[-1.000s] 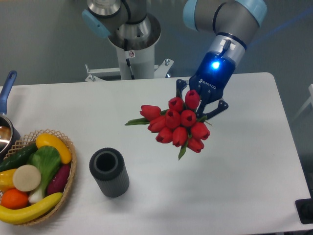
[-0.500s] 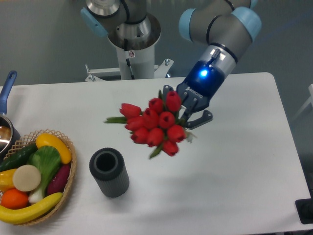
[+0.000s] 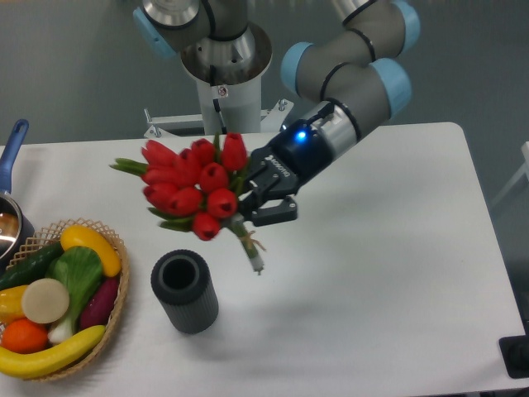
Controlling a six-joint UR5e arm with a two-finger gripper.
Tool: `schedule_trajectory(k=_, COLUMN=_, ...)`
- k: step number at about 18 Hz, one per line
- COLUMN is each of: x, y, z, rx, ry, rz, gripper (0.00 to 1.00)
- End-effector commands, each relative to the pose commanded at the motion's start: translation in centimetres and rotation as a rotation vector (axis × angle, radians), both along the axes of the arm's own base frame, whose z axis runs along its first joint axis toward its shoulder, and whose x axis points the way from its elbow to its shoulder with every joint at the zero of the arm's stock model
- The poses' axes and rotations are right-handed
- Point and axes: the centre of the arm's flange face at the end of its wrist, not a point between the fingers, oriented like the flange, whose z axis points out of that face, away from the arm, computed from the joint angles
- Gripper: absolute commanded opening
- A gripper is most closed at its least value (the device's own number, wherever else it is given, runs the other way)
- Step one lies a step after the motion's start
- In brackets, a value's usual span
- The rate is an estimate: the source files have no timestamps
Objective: Insert the flowers into the vase
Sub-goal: 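Tilt the bunch upright and lower the stems into the vase opening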
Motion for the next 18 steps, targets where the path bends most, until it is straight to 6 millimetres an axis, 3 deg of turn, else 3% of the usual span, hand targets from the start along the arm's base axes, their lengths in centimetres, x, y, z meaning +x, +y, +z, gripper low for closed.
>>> schedule_trajectory(k=5, x=1.8, y=1.4, z=-0.1, rx=0.030, ry=-0.028, rz=-0.052, gripper=0.24)
schedule_trajectory(k=12, x=2.4, y=1.0, z=0.2, rx=0.062, ry=-0.066, rz=-0.068, gripper=0.24)
schedule_trajectory(k=18, x=3.9, y=1.9, z=-1.2, rx=0.045, ry=-0.095, rz=-0.096, gripper=0.24)
